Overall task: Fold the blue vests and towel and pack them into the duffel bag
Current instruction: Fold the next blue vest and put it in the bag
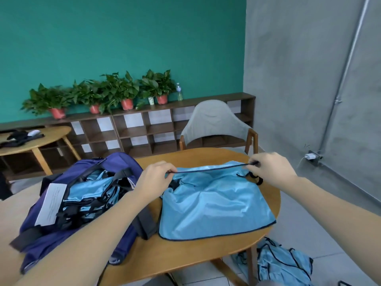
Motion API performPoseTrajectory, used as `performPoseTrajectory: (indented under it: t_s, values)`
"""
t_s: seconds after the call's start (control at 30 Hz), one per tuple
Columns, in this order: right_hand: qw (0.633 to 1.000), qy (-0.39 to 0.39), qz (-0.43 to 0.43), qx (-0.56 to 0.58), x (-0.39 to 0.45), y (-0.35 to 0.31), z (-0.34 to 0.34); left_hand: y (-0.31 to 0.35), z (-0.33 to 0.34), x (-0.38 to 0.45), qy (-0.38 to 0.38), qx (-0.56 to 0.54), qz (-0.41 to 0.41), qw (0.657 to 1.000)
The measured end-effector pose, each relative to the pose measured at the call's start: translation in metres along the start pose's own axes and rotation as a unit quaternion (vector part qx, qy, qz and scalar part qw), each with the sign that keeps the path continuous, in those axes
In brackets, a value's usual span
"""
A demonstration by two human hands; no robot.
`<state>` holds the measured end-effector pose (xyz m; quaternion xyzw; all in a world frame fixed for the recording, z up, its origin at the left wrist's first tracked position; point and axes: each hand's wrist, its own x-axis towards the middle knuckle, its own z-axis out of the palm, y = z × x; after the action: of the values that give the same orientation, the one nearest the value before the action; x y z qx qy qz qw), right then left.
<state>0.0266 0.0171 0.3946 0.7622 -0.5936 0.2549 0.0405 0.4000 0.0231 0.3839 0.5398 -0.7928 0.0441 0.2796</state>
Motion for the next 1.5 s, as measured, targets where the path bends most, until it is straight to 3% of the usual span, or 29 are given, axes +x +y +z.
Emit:
performPoseTrajectory:
  t_s: [0.1,0.27,0.43,0.6,0.77,0.93,1.1,1.27,1.4,1.5]
  values:
    - [0.996,-0.021,-0.073,-0.048,-0.041,0.010,0.013,0.010,0.008,-0.050,-0.027,-0.021,0.033,0.999]
    - [0.976,-0.077,-0.187,-0.086,-0.098,0.040,0.061,0.003,0.044,-0.110,-0.149,0.014,0.038,0.988]
    - [0.958,-0.173,-0.184,-0.137,-0.112,0.040,0.079,0.002,0.060,-0.125,-0.175,0.015,0.003,0.985]
    - [0.948,-0.164,-0.209,-0.173,-0.115,0.043,0.076,0.000,0.059,-0.131,-0.171,0.014,-0.008,0.985]
    - [0.951,-0.091,-0.270,-0.123,-0.128,0.058,0.080,-0.007,0.062,-0.140,-0.183,0.004,0.024,0.983]
    - [0.955,-0.029,-0.278,-0.096,-0.142,0.049,0.075,0.001,0.064,-0.155,-0.175,-0.001,0.030,0.984]
    - [0.958,-0.019,-0.269,-0.096,-0.152,0.051,0.071,0.007,0.059,-0.168,-0.185,-0.014,0.006,0.983]
    - [0.963,0.023,-0.251,-0.094,-0.163,0.055,0.070,0.018,0.064,-0.191,-0.097,-0.009,0.046,0.994]
    - [0.987,0.040,-0.155,-0.032,-0.168,0.054,0.060,0.031,0.068,-0.203,-0.030,-0.012,0.116,0.993]
    - [0.992,0.040,-0.119,-0.019,-0.171,0.053,0.044,0.039,0.068,-0.208,0.000,-0.018,0.118,0.993]
